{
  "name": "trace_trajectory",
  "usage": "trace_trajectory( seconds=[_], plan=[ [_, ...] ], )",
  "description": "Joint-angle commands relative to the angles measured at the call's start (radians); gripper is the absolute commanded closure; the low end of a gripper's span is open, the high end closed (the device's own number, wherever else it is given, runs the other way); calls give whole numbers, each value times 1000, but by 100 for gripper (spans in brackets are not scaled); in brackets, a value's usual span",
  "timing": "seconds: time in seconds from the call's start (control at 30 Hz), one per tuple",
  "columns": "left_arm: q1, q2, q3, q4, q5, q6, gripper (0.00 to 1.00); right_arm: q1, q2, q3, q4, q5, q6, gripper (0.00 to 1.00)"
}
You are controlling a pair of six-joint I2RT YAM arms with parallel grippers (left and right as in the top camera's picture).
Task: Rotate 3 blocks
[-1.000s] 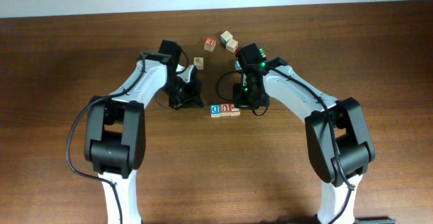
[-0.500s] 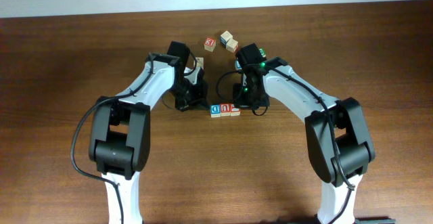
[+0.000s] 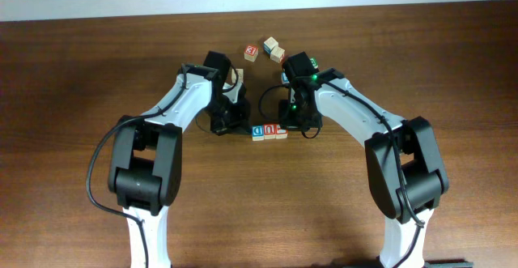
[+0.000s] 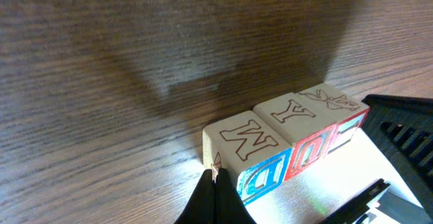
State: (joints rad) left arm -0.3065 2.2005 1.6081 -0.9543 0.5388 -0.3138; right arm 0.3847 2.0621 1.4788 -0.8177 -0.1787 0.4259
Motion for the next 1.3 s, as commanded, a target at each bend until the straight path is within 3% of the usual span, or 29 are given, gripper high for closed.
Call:
trace_trajectory(
  seconds=[0.0,1.27],
  plan=[
    [-5,4,10,-2,-12,16,100,-6,5,-10,0,-10,-3,92],
    [-38,4,10,64,-5,16,100,12,-37,-9,48,-162,-52,96]
  ],
)
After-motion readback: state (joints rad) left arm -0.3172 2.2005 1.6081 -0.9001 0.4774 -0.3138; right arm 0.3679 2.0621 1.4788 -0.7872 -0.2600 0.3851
